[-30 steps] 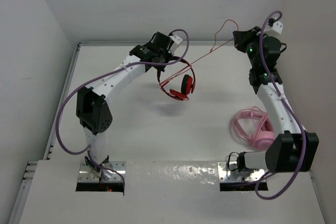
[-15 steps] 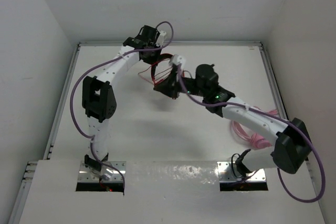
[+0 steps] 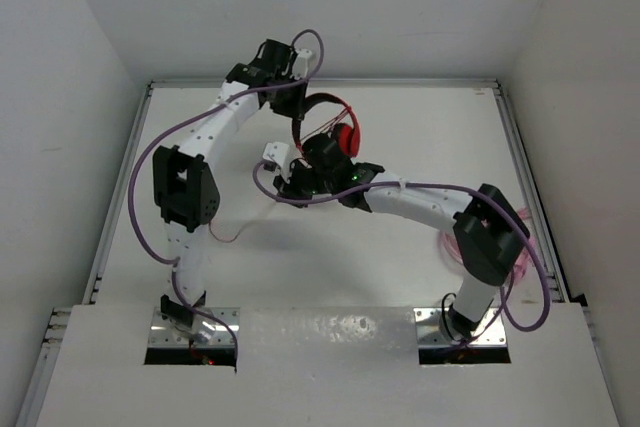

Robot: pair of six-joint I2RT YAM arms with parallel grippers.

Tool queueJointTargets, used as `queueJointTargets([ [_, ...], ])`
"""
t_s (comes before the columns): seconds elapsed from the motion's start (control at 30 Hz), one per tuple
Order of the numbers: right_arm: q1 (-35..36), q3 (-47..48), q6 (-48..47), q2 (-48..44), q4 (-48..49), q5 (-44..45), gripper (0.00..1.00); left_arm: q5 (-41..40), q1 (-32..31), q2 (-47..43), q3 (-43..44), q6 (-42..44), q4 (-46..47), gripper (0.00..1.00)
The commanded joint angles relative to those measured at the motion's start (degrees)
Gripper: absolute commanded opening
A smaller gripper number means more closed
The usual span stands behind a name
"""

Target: Wrap the headphones

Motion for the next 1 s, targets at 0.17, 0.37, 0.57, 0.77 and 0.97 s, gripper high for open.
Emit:
queueJointTargets([
  [0.17,2.45,3.99,2.93,-2.27,-2.27,10.59,0.78,-1.47,1.09,-9.85,1.81,-11.44,7.49,0.0],
  [0.37,2.19,-3.82,9.94,-12.72,3.87,9.7,0.84,-1.3,1.17,-10.73,4.79,-15.13,5.55,0.0],
  [0.57,-1.41,-23.42,27.69,-26.08,21.43,5.22,0.31,-0.32,1.26,-9.77,9.18,-15.58,4.32,0.0],
  [0.77,-4.49,-42.14,36.63,-36.18,35.98,10.13,0.63,-0.51,1.26,-9.59,10.77,-15.05,4.32,0.0],
  [0.97,-5.19,-46.56,26.94,-30.77,43.86,29.56,0.78,1.34,1.26,-9.33,12.18,-15.67,3.97,0.0],
])
